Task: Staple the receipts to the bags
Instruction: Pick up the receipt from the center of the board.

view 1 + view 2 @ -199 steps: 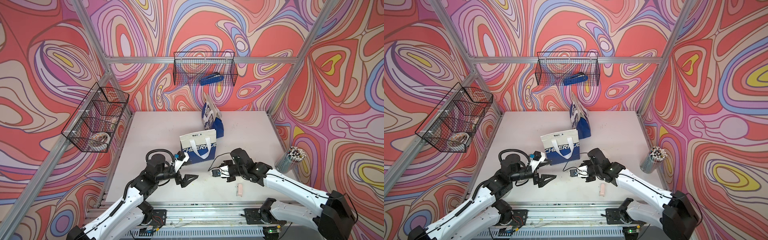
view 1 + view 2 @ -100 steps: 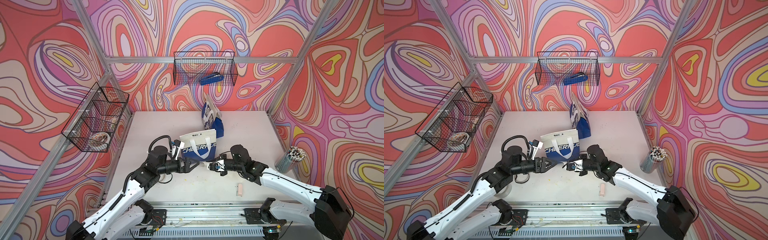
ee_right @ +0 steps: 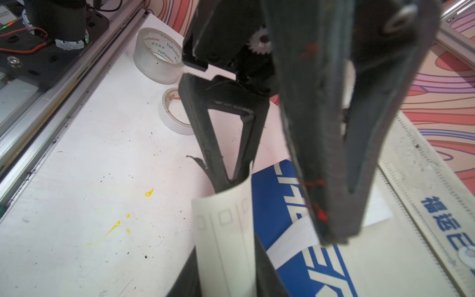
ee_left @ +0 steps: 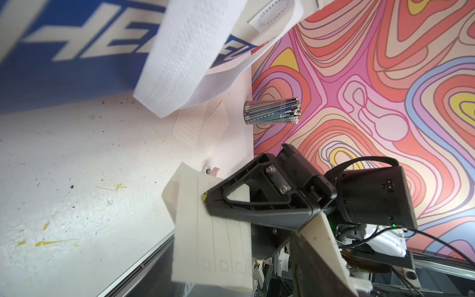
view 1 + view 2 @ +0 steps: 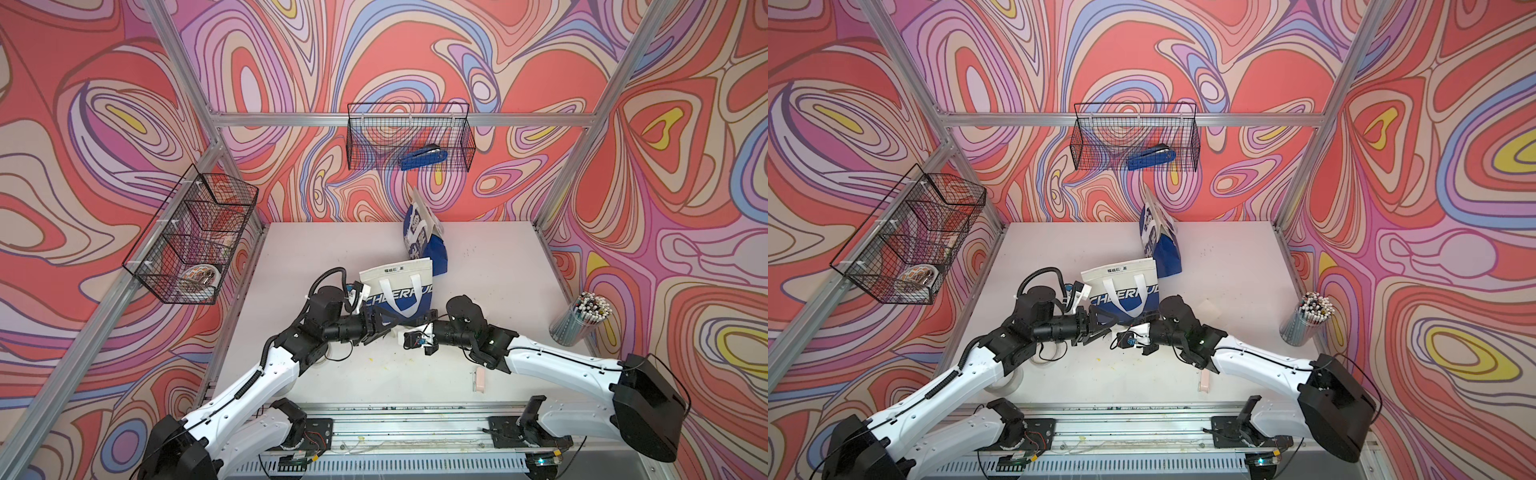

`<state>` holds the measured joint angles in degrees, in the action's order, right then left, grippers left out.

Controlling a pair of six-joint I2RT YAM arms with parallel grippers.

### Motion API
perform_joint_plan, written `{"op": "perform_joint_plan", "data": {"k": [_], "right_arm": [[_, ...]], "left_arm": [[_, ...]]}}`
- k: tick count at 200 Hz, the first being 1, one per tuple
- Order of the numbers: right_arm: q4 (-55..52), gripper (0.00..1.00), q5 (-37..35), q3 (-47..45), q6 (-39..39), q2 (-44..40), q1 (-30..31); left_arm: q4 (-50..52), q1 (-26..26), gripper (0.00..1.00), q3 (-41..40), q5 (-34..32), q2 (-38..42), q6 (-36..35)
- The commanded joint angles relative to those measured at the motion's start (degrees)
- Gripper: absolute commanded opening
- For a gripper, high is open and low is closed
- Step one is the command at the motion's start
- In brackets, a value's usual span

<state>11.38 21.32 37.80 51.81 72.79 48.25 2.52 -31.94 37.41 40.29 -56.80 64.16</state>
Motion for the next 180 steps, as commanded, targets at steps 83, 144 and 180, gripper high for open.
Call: {"op": "perform_joint_plan", "data": {"k": [83,144,180], "right_arm": [[0.66,0.28,-4.4,-0.53,0.91,-1.87,1.85],[0.61,0.28,-7.43,-0.84,1.89,-1.05,2.52],[1.26,0.28,-8.97,-0.89,1.62,-0.51,2.93]], "left_arm": [[7.01,-0.22,0.5,2.36,-6.67,-0.09,-2.39],[8.64,-0.27,0.49,2.93,-9.85,0.04,-1.06],[7.61,-0.22,0.51,2.64,-9.91,-0.04,0.95]]}}
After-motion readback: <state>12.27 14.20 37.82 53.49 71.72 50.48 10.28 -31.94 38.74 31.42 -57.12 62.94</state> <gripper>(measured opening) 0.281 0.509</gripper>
